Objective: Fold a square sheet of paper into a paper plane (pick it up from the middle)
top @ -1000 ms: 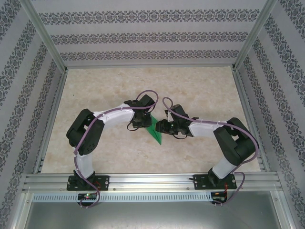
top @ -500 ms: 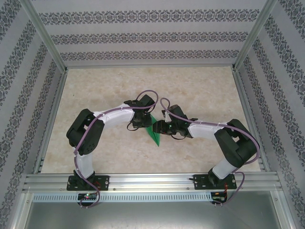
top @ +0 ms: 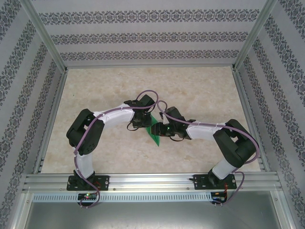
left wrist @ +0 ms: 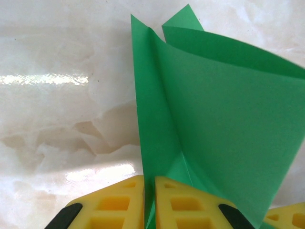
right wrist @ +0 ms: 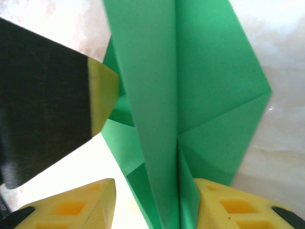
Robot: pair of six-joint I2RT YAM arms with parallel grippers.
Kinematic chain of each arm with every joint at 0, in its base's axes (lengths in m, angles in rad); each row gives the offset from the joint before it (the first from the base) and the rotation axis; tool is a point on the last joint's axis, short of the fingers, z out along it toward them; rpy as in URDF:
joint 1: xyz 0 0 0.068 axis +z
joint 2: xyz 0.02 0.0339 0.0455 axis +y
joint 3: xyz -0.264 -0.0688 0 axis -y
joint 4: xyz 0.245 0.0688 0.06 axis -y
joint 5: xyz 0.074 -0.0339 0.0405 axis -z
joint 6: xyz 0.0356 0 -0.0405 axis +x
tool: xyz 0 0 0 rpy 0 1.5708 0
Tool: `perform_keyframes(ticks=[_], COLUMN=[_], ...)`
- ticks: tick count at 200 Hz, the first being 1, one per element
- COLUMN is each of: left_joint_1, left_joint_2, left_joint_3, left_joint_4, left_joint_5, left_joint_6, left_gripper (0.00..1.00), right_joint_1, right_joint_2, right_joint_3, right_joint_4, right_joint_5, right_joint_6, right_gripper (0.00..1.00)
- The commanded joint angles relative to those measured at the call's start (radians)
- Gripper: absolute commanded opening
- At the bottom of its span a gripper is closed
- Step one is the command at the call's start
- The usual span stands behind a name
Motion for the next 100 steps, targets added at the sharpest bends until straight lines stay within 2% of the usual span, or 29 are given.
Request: perform_keyframes(ticks=[1, 80, 100], left_joint_1=[-0.008, -0.008, -0.007], left_joint_2=[-0.007, -0.007, -0.007], left_joint_3=[-0.004, -0.005, -0.005], left_joint_4=[0.030, 0.037, 0.037], left_joint_5=[-0.003, 0.005, 0.005], left_joint_6=[0.003, -0.003, -0.003], left_gripper=[0.14, 0.14, 0.14], right_joint_1=[0.016, 0.042, 0.043], right_joint_2=[0.023, 0.033, 0.031], right_joint_3=[0.022, 0.039, 0.039], right_joint_4=[-0.031, -0.058, -0.049], right_joint_5=[0.058, 0.112, 0.091], right_joint_6=[-0.040, -0.040, -0.043], right_gripper=[0.42, 0.40, 0.42])
